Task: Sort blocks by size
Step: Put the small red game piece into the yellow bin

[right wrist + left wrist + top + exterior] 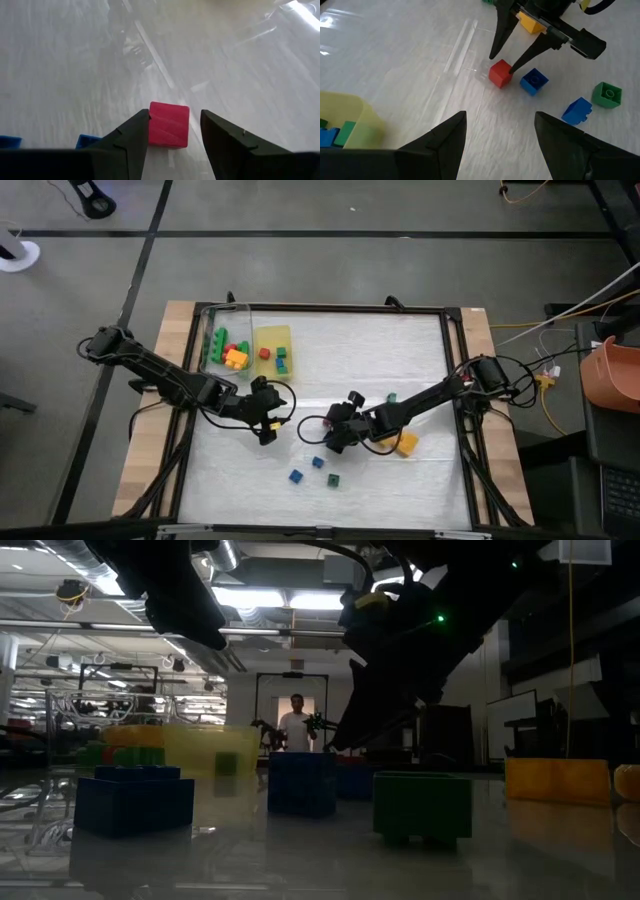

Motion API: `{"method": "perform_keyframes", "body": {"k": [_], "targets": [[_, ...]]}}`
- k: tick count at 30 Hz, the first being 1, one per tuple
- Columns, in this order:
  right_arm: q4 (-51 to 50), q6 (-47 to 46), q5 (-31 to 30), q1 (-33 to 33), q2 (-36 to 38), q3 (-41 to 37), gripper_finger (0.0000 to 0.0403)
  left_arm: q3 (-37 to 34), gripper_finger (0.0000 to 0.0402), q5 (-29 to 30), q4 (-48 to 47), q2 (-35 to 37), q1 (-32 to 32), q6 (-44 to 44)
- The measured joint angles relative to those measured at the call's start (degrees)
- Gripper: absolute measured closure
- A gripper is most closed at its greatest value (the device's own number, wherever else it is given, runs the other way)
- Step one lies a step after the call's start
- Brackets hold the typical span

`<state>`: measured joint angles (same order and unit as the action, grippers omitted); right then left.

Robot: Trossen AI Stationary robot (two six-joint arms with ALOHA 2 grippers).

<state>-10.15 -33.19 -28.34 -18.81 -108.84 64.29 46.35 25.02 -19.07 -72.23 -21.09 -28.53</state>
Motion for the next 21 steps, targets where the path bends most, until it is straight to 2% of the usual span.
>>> {"method": "perform_keyframes", "body": {"k": [11,21], "targets": [[0.04,-0.02,0.5,0.0,-0.13,0.0,0.0226,0.0,0.018,0.0,0.02,0.0,0.01,0.0],[1.87,0.02,0.92,0.04,-4.34,0.07,0.0226,0.07,0.018,-0.02,0.05,-0.02,0.03,-0.04]]}}
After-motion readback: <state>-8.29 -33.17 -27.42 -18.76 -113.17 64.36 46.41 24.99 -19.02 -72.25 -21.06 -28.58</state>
